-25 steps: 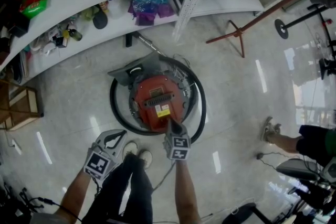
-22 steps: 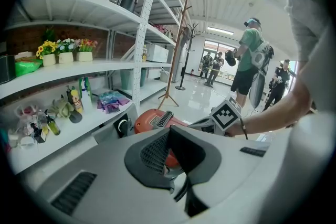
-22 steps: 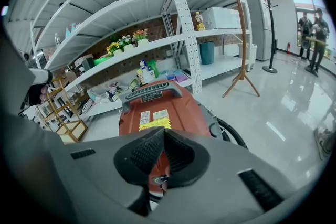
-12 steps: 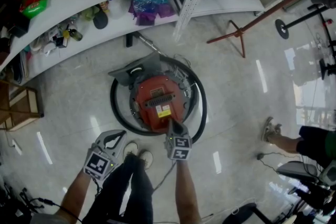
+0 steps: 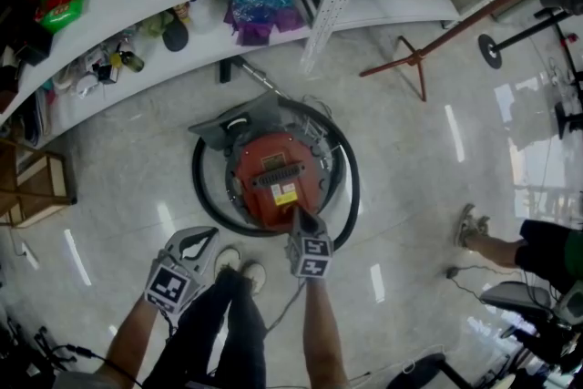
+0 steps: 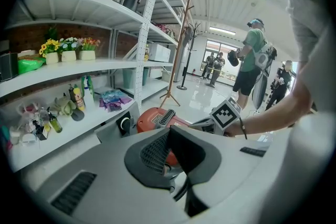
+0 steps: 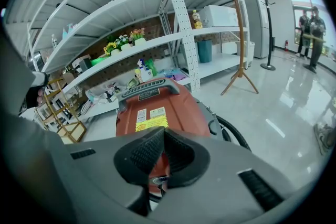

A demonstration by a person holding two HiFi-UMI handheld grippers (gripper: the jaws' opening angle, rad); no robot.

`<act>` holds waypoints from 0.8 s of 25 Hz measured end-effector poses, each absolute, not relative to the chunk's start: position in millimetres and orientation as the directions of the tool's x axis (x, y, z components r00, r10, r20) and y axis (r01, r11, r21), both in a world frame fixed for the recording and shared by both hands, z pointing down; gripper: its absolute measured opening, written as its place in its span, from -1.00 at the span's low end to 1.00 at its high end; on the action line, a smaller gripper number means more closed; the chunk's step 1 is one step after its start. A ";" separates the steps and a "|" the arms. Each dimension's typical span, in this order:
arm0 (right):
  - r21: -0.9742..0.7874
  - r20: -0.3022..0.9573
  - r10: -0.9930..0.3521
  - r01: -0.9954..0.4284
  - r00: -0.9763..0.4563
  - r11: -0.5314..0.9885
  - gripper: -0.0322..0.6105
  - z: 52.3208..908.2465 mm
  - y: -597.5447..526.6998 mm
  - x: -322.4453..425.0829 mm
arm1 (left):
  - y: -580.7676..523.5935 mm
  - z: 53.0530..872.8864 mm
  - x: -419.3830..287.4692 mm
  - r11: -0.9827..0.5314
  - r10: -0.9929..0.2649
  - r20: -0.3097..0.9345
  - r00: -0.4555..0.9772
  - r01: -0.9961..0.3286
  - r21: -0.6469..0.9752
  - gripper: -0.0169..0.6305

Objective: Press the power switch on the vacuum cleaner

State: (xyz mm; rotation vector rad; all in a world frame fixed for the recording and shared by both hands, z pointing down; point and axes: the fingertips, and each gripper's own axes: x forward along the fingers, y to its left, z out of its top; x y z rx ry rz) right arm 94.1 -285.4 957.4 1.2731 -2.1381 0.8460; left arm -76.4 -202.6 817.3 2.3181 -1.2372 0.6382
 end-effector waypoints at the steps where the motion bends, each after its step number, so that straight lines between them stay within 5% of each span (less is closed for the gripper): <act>1: -0.258 0.690 -0.579 -0.895 -0.434 0.364 -0.86 957.5 -285.7 93.9 | -203.2 817.2 -76.7 -0.507 -0.649 0.579 0.494 -0.848 0.156 -0.93; 20: -0.297 0.666 -0.583 -0.882 -0.466 0.366 -0.86 942.4 -284.1 94.6 | -207.5 799.3 -74.8 -0.511 -0.662 0.567 0.490 -0.849 0.137 -0.93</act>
